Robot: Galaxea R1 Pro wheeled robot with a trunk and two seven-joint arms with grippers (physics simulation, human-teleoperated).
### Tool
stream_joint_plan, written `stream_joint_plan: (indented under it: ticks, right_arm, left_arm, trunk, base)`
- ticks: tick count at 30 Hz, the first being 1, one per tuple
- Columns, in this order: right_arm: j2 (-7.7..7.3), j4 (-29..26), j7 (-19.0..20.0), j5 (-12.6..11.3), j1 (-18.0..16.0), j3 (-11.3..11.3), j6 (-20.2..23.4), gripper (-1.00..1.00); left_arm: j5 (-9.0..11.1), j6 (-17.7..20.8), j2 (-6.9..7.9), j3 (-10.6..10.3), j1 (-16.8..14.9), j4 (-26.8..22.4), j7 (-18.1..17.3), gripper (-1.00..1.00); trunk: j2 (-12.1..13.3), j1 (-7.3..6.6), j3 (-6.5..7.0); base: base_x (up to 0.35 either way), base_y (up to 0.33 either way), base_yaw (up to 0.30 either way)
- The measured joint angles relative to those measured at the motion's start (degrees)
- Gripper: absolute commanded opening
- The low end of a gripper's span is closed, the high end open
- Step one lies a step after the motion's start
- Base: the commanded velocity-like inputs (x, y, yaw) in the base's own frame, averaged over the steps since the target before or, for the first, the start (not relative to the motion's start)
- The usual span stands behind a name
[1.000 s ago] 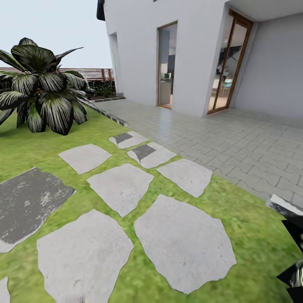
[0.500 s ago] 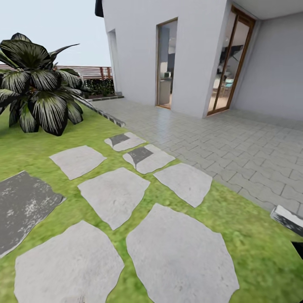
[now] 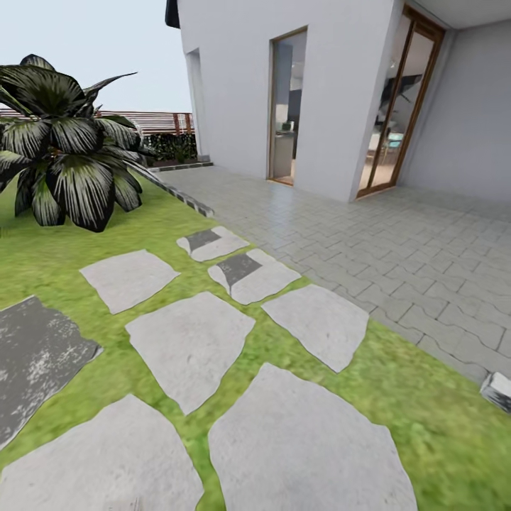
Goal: In the garden, pick up the pesticide atomizer on the floor and spray pesticide onto both trees until each tree trunk is fully covered.
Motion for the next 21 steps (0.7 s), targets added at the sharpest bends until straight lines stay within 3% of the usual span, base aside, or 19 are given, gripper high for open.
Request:
stream_joint_plan:
  ticks: [12,21]
  right_arm:
    - [0.0,0.1,0.0,0.0,0.0,0.1,-0.1,1.0]
    - [0.0,0.1,0.0,0.0,0.0,0.1,0.0,1.0]
  left_arm:
    - [0.0,0.0,0.0,0.0,0.0,0.1,0.0,1.0]
    - [0.0,0.0,0.0,0.0,0.0,0.1,0.0,1.0]
  trunk:
    - [0.0,0.0,0.0]
    - [0.0,0.03,0.0]
  base:
    - [0.334,0.0,0.149]
    - [0.07,0.0,0.266]
